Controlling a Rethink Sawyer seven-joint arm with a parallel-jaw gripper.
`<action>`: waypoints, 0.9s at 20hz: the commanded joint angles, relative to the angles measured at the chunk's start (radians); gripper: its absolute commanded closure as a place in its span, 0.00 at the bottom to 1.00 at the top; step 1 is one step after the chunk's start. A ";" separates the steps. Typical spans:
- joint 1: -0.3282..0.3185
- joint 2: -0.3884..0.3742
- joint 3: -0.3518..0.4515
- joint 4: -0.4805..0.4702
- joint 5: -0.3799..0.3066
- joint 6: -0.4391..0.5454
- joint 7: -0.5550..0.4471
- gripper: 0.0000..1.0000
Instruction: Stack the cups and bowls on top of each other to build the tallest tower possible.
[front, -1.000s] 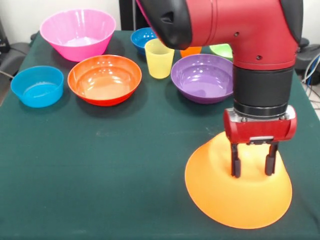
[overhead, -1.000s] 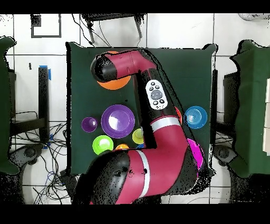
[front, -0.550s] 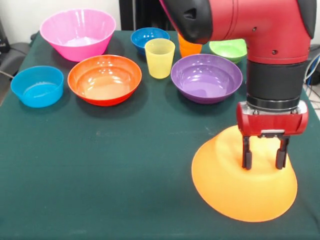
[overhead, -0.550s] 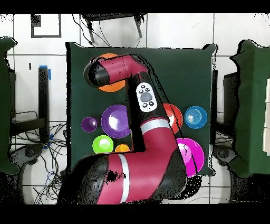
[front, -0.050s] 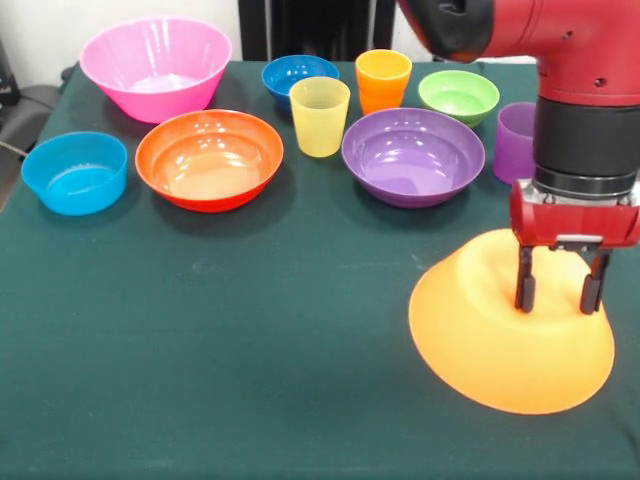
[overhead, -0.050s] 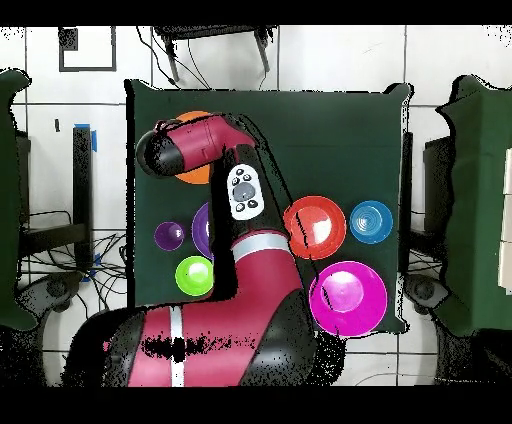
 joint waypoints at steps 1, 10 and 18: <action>0.027 0.040 -0.058 0.071 0.031 -0.005 0.164 0.00; 0.036 -0.031 -0.098 -0.075 0.011 0.098 0.020 0.00; 0.002 -0.121 -0.027 -0.049 0.076 0.184 -0.061 0.00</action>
